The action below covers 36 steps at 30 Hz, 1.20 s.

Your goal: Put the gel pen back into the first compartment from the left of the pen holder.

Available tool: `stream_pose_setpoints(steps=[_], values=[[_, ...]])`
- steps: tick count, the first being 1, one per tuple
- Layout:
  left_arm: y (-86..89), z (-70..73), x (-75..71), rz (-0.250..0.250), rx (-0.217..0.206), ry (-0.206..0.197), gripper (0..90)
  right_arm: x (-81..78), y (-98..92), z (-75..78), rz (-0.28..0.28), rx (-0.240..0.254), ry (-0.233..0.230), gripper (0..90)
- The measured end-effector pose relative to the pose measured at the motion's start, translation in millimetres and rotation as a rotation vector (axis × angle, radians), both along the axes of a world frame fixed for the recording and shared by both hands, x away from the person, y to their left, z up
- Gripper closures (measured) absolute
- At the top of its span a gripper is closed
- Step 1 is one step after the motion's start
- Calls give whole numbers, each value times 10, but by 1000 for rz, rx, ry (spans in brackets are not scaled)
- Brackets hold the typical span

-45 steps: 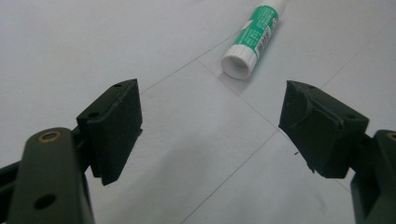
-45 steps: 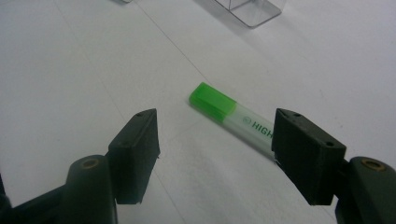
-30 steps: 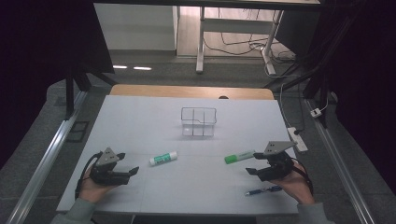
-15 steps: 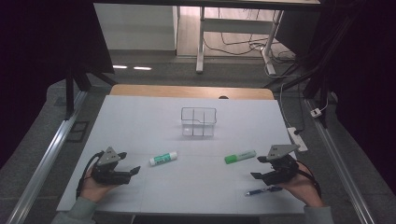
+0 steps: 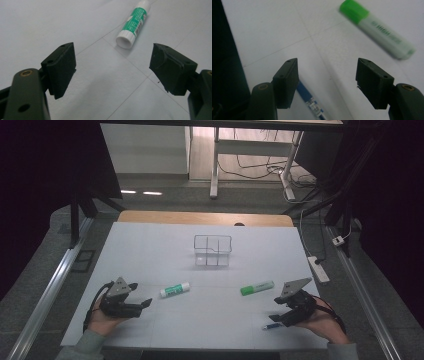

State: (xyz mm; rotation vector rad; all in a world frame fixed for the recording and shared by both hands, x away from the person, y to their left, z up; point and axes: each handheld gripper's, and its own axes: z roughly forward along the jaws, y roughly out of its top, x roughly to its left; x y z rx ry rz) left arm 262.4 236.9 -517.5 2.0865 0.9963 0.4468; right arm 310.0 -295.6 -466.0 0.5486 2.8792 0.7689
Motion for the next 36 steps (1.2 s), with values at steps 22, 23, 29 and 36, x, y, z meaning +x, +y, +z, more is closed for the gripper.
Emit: stream_pose_setpoints(steps=[22, 23, 29, 36], values=[[1, -6, -3, 4, 4, 3, 207, -96, 163, -214, 148, -162, 66, 386], [2, -6, -3, 4, 4, 3, 206, -96, 166, -219, 154, -169, 65, 400], [-1, -8, -3, 3, 7, 3, 206, -121, 192, -247, 164, -204, 83, 513], [-9, -14, -2, 0, 13, 4, 205, -142, 209, -260, 219, -221, 37, 666]])
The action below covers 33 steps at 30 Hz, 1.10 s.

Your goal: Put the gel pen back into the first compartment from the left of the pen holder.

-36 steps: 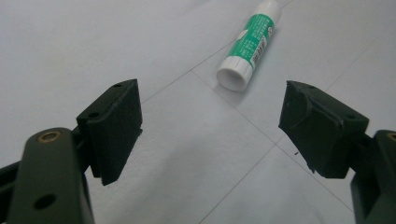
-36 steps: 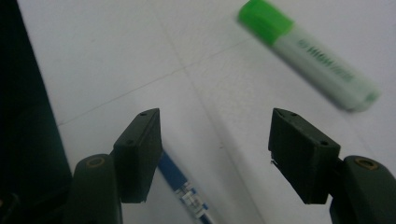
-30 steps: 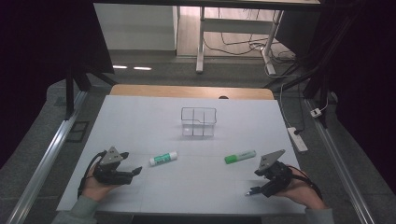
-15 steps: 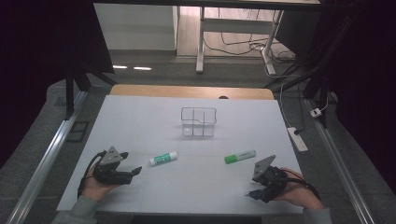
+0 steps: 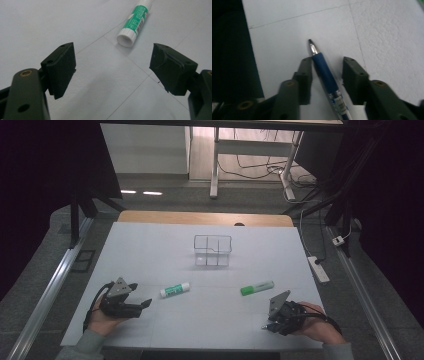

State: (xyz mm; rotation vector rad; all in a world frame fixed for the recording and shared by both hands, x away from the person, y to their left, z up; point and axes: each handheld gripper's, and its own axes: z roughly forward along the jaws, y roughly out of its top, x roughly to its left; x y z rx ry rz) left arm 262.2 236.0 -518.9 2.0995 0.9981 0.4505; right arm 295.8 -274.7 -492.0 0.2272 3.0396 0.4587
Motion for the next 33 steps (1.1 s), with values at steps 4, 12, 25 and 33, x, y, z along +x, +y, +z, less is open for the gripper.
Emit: stream_pose_setpoints(steps=[4, 12, 25, 33], values=[[-6, -2, 0, -4, 6, 0, 205, -27, 14, 4, 37, -11, -4, 766], [-4, -1, -1, -2, 6, -2, 205, -53, 45, 12, 77, -31, -21, 805], [-1, 1, -1, 2, 3, -3, 205, -12, -27, 204, -14, 103, -76, 806], [-1, -1, 2, 3, 2, 0, 205, 45, -76, 318, -109, 198, -93, 806]])
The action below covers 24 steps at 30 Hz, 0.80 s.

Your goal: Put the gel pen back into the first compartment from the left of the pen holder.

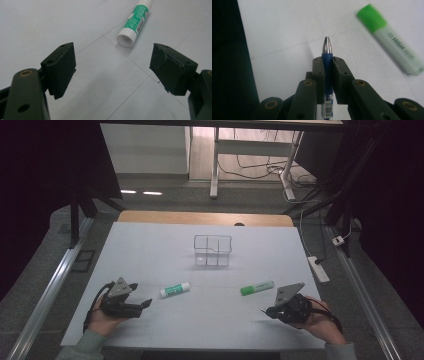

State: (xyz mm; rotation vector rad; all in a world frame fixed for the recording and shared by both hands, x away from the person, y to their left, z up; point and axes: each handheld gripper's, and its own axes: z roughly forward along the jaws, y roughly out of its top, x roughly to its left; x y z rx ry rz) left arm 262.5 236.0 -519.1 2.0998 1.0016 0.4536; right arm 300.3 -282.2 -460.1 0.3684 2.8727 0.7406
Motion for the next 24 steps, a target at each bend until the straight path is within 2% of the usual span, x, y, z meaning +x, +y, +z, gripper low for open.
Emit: stream_pose_setpoints(steps=[5, 10, 16, 24], values=[[0, -1, 3, 2, 0, 0, 205, 47, -37, 90, -73, 88, -1, 806], [-8, -1, 3, 0, 2, 0, 205, 86, -25, 121, -131, 146, -5, 805], [-8, -1, 7, 2, -1, 0, 205, 139, -14, 152, -219, 237, -4, 806], [-12, -2, 7, 0, 1, 0, 205, 185, 56, 144, -284, 292, -5, 805]])
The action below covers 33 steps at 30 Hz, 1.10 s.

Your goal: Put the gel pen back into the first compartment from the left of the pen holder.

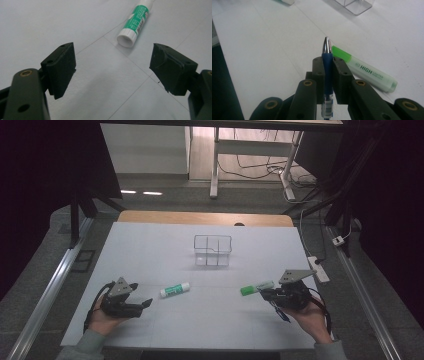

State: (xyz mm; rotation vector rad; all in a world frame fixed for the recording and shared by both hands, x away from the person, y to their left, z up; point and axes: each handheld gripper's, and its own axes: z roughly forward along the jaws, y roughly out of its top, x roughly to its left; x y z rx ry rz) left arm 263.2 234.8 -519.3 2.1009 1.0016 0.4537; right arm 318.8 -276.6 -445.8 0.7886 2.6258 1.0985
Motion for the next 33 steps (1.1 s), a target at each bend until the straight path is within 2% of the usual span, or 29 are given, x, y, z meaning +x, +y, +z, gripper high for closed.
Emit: stream_pose_setpoints(steps=[4, 6, 19, 33], values=[[-1, 1, 0, 0, -1, 0, 205, 15, 22, 4, -30, 22, -2, 806], [0, 0, 2, 1, -2, 0, 205, 28, 35, 15, -39, 53, -9, 805], [-1, 4, 0, 1, -4, -2, 205, 85, 142, 25, -91, 108, -41, 805], [9, 11, -1, 1, -10, -2, 205, 135, 215, 22, -113, 128, -69, 803]])
